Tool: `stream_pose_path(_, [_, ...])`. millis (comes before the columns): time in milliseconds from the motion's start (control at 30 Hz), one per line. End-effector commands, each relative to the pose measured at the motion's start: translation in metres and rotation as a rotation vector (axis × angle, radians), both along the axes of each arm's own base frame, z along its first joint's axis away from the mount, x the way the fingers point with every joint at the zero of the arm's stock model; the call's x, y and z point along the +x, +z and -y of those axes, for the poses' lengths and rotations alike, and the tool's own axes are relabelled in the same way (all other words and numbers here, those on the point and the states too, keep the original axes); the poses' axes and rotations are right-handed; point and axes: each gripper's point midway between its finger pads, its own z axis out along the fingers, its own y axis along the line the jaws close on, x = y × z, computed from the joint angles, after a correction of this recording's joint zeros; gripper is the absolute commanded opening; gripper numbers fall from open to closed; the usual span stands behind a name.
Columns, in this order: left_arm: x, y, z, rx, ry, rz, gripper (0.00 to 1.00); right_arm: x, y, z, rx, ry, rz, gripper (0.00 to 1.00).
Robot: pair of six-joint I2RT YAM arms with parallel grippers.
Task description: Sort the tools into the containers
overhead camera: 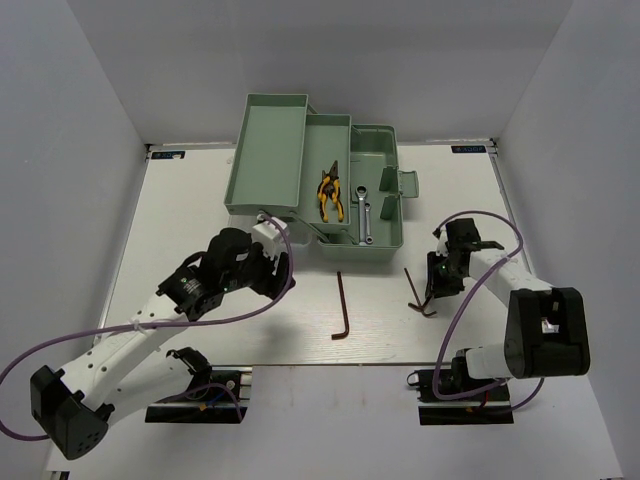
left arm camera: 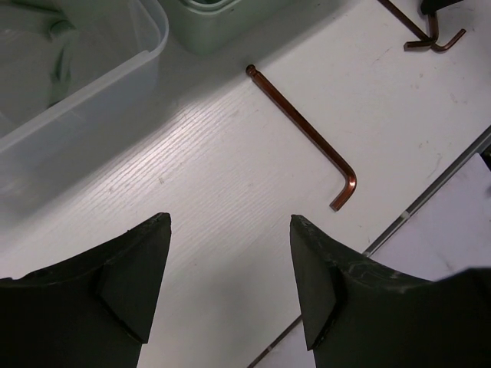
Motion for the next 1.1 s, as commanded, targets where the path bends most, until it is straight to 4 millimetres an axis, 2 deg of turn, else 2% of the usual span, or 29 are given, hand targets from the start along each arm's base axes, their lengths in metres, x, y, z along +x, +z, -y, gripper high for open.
stream_pose_path(0, [0.002, 0.008, -0.005, -0.013, 0.033, 0.035, 0.74, 0.003, -0.003, 0.005, -0.02, -0.035, -0.008, 0.33])
stream_pose_path(267, [0.003, 0.01, -0.007, -0.017, 0.053, 0.043, 0.74, 0.0, -0.009, 0.0, -0.004, -0.086, -0.091, 0.33])
stream_pose_path(333, [0.003, 0.01, -0.007, -0.017, 0.053, 0.043, 0.74, 0.0, -0.009, -0.004, 0.015, -0.092, -0.095, 0.28])
stream_pose_path(467, [0.003, 0.01, -0.007, -0.017, 0.053, 0.043, 0.74, -0.003, -0.012, -0.007, 0.04, -0.104, -0.115, 0.09])
stream_pose_path(567, [0.003, 0.01, -0.007, -0.017, 0.053, 0.043, 0.74, 0.0, -0.007, -0.011, 0.065, -0.114, -0.097, 0.02])
stream_pose_path(767, [0.005, 0.01, -0.008, -0.013, 0.061, 0.047, 0.74, 0.013, 0.025, -0.03, 0.207, -0.074, 0.026, 0.0])
stream_pose_path(800, [0.005, 0.01, -0.008, -0.013, 0.061, 0.047, 0.74, 0.018, 0.038, -0.034, 0.231, -0.058, 0.079, 0.0])
stream_pose_path(933, [0.005, 0.01, -0.008, -0.013, 0.061, 0.047, 0.74, 0.029, 0.07, -0.041, 0.273, 0.015, 0.209, 0.0])
stream_pose_path(1067, [0.003, 0.006, -0.008, -0.011, 0.053, 0.036, 0.74, 0.029, 0.107, -0.05, 0.316, 0.116, 0.323, 0.0])
